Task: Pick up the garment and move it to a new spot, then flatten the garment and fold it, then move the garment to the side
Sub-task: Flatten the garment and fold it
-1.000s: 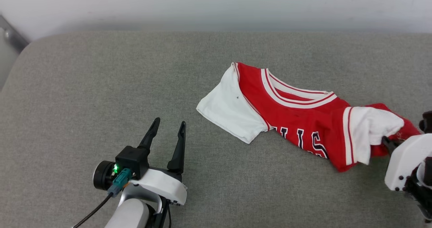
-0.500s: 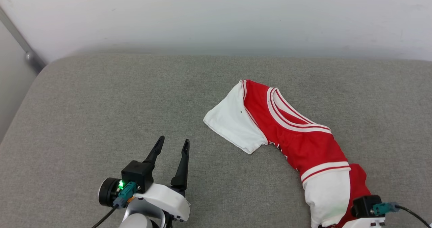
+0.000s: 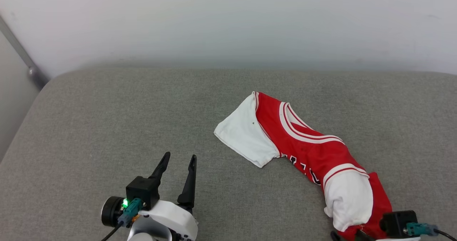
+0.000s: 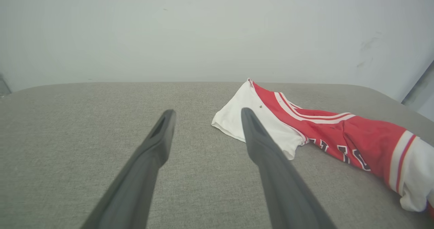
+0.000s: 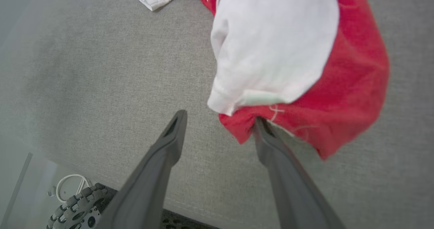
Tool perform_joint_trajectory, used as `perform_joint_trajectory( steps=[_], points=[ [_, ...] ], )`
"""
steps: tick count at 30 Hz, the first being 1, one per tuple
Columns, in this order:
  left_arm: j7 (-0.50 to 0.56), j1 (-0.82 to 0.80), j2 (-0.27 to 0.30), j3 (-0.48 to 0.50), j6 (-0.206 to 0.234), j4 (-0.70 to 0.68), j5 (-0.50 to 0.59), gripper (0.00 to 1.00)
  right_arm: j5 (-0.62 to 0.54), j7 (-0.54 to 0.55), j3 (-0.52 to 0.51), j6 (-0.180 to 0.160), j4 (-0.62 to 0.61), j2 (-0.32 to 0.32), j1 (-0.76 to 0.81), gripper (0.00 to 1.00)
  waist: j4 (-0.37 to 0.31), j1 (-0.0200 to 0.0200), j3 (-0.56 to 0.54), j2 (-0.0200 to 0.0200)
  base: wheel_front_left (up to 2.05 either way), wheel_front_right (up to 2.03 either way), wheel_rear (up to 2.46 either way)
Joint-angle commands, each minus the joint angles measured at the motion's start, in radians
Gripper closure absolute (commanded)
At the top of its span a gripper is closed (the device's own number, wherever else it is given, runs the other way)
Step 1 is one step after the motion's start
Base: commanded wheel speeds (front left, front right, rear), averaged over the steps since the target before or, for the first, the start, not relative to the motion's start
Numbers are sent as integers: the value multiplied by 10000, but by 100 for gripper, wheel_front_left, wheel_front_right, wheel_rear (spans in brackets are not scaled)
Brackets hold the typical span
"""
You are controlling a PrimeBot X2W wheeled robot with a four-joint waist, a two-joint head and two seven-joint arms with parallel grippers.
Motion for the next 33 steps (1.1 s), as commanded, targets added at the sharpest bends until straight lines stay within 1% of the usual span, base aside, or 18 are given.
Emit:
perform_joint_trajectory(
  steps=[1,6,10,13,16,18,21,26,27,28,33],
  points=[
    [13,129,37,-19,34,-41,-50,0,-64,208,-81,-3,-384,-112,222,0,-38,0,-141,0,0,0,0],
    [33,211,56,-27,106,-123,-82,0,-17,864,-425,-3,-1435,-359,532,0,-63,0,-286,0,0,0,0],
    [32,223,56,-51,152,-213,-96,0,39,1269,-935,-2,-1629,-568,290,0,-75,0,-248,0,0,0,0],
    [39,102,67,-82,134,-272,-90,0,95,1570,-1292,-3,-1326,-759,-77,0,-22,0,-61,0,0,0,0],
    [25,-62,67,-122,94,-327,-48,0,154,1824,-1422,-3,-838,-954,-523,0,96,0,203,0,0,0,0],
    [11,-161,30,-166,60,-333,-11,0,193,1958,-1327,-3,-490,-1088,-780,0,209,0,390,0,0,0,0],
    [-32,-314,9,-184,29,-328,22,0,379,2127,-1064,-3,-78,-1097,-1109,0,328,0,671,0,0,0,0],
    [-91,-414,-38,-164,43,-227,3,0,714,2013,-594,-3,462,-1054,-1617,0,351,0,891,0,0,0,0],
    [-88,-422,-40,-160,43,-207,-1,0,723,1985,-513,-3,520,-1094,-1729,60,335,0,915,0,0,0,0],
    [-102,-433,-44,-158,39,-193,-5,0,734,1902,-450,-3,537,-1134,-1878,100,318,0,934,0,0,0,0],
    [-135,-486,-16,-136,39,-121,-10,0,696,1545,-145,-3,333,-1408,-2642,100,132,0,929,0,0,0,0]
  ],
)
